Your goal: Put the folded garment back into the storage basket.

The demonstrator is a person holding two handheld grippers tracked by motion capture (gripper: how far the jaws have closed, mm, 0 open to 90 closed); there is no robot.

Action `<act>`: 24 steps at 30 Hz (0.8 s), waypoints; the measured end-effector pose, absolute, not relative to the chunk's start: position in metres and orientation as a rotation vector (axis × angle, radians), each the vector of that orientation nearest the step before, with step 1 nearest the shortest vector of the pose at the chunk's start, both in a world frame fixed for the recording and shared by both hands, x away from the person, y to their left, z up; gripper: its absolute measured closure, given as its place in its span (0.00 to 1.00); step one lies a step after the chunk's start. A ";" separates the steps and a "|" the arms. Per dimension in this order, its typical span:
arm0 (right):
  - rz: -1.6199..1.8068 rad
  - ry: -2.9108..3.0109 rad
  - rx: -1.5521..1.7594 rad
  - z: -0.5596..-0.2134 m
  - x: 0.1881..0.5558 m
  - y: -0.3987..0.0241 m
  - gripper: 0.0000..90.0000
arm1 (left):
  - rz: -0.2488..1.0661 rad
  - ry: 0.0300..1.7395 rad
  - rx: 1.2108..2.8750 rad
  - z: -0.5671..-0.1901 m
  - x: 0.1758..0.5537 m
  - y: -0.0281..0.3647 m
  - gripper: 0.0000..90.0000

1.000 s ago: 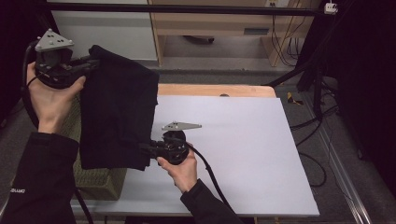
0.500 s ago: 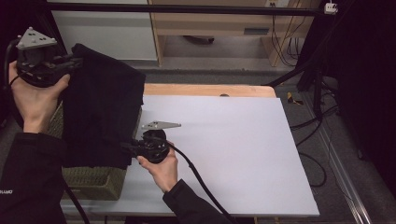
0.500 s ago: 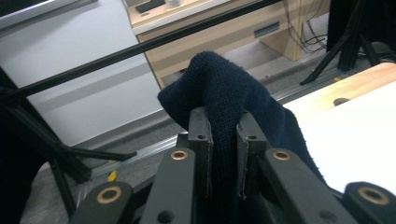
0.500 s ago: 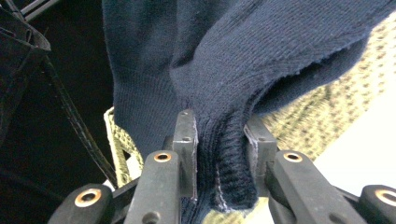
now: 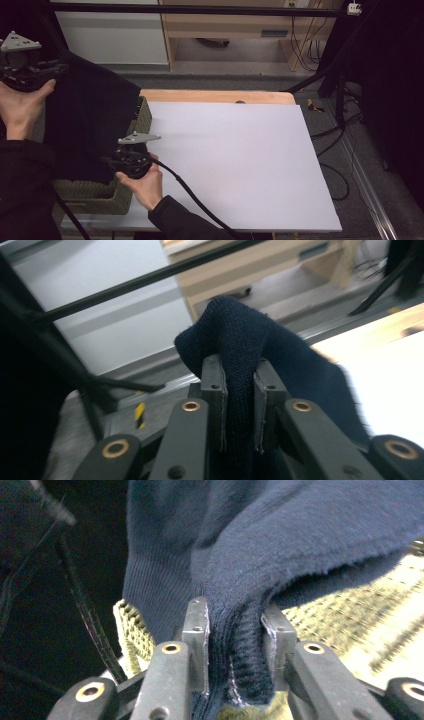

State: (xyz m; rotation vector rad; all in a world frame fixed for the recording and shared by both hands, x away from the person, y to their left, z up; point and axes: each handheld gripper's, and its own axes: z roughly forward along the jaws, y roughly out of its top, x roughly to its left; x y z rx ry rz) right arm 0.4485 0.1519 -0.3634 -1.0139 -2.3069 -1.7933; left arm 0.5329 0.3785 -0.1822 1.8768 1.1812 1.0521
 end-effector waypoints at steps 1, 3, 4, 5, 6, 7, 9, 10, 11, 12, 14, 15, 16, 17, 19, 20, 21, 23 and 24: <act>-1.785 -2.340 -1.002 -0.364 0.448 0.159 0.72 | 1.044 1.214 1.880 -0.190 0.541 0.386 0.84; -1.732 -2.415 -0.958 -0.368 0.448 0.167 0.52 | 1.052 1.269 1.848 -0.211 0.553 0.399 0.67; -1.728 -2.461 -0.922 -0.370 0.448 0.166 0.42 | 1.035 1.299 1.810 -0.222 0.556 0.404 0.56; -1.760 -2.506 -0.876 -0.371 0.447 0.163 0.36 | 0.986 1.326 1.783 -0.231 0.558 0.408 0.54; -1.783 -2.544 -0.871 -0.371 0.446 0.157 0.32 | 0.954 1.348 1.760 -0.240 0.559 0.410 0.53; -1.810 -2.561 -0.874 -0.370 0.446 0.150 0.28 | 0.937 1.349 1.757 -0.247 0.559 0.411 0.49; -1.849 -2.552 -0.898 -0.369 0.447 0.133 0.23 | 0.910 1.344 1.755 -0.259 0.557 0.408 0.42; -1.862 -2.551 -0.902 -0.368 0.447 0.125 0.22 | 0.884 1.340 1.753 -0.263 0.555 0.406 0.39; -1.871 -2.554 -0.906 -0.368 0.447 0.116 0.21 | 0.868 1.326 1.741 -0.266 0.554 0.404 0.38; -1.875 -2.559 -0.916 -0.368 0.447 0.107 0.19 | 0.856 1.312 1.738 -0.269 0.553 0.401 0.35; -1.876 -2.559 -0.937 -0.369 0.448 0.090 0.18 | 0.822 1.296 1.724 -0.274 0.550 0.396 0.29; -1.879 -2.554 -0.948 -0.370 0.449 0.081 0.18 | 0.795 1.292 1.712 -0.276 0.550 0.394 0.25; -1.882 -2.544 -0.962 -0.371 0.450 0.073 0.18 | 0.781 1.283 1.706 -0.278 0.549 0.391 0.23; -1.881 -2.538 -0.970 -0.372 0.452 0.065 0.16 | 0.773 1.273 1.716 -0.279 0.548 0.389 0.22; -1.859 -2.539 -0.982 -0.374 0.455 0.051 0.15 | 0.755 1.270 1.717 -0.283 0.547 0.383 0.17; -1.850 -2.549 -0.993 -0.376 0.456 0.045 0.13 | 0.745 1.262 1.716 -0.285 0.546 0.380 0.15; -1.834 -2.553 -0.998 -0.378 0.458 0.039 0.12 | 0.739 1.256 1.719 -0.286 0.546 0.377 0.13; -1.820 -2.551 -0.993 -0.381 0.460 0.027 0.09 | 0.730 1.241 1.738 -0.289 0.544 0.370 0.08; -1.815 -2.554 -0.997 -0.383 0.462 0.022 0.09 | 0.716 1.232 1.742 -0.291 0.543 0.367 0.06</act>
